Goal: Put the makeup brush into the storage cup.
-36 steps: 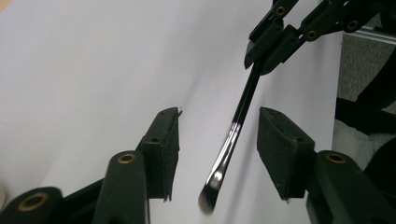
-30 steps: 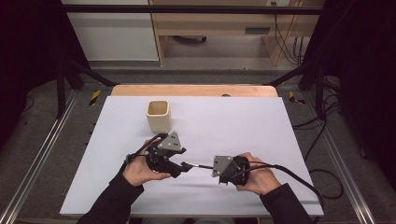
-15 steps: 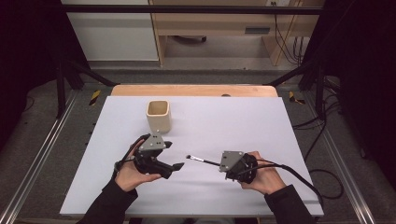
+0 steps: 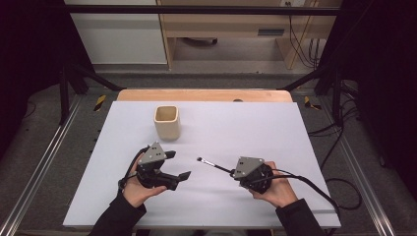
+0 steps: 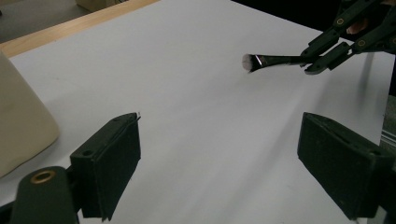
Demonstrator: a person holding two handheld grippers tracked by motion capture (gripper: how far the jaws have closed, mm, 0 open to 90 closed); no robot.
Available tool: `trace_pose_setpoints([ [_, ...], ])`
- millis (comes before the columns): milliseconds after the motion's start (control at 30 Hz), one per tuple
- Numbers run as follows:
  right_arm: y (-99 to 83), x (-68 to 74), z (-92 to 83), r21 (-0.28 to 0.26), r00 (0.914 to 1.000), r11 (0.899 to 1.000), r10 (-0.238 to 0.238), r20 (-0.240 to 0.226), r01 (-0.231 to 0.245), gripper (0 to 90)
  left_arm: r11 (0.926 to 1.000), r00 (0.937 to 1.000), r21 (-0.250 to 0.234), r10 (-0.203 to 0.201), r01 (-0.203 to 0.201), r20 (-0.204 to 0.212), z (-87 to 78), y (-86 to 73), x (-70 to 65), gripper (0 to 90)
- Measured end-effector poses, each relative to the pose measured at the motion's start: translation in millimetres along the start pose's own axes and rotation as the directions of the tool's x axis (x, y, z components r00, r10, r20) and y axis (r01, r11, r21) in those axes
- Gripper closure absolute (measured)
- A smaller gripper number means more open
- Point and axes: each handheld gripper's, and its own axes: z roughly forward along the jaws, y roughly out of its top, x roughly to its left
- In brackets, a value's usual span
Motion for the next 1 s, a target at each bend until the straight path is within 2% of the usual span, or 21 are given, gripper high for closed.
trace_pose_setpoints([
  [167, -2.4, 1.6, 3.5, -0.043, 0.999, 0.998, 0.042, 0.011, -0.042, 83.8, 0.9992, 0.9995, -0.024, -0.031, 0.031, -0.001, -0.1, -5.1, 1.1, 12.9],
  [367, -7.6, 2.2, 6.2, -0.089, 0.9964, 0.993, 0.084, 0.009, -0.083, 83.8, 0.9977, 0.999, -0.052, -0.043, 0.042, -0.013, 0.1, -8.8, -0.7, 12.7],
  [567, -14.7, 3.4, 10.0, -0.135, 0.9897, 0.98, 0.143, -0.011, -0.143, 83.8, 0.9952, 0.9981, -0.078, -0.06, 0.059, -0.012, 2.1, -10.3, -3.7, 13.0],
  [633, -16.5, 3.7, 11.7, -0.145, 0.9881, 0.977, 0.151, -0.026, -0.153, 83.8, 0.9941, 0.998, -0.091, -0.061, 0.06, -0.013, 3.0, -10.1, -5.1, 13.1],
  [800, -17.3, 4.8, 15.4, -0.155, 0.9852, 0.973, 0.168, -0.033, -0.171, 83.7, 0.9906, 0.9968, -0.112, -0.08, 0.079, -0.004, 7.2, -11.0, -7.5, 12.7],
  [1000, -16.5, 5.0, 15.6, -0.192, 0.982, 0.963, 0.186, -0.03, -0.189, 83.7, 0.9875, 0.9957, -0.127, -0.092, 0.093, 0.012, 11.7, -9.7, -9.6, 12.3],
])
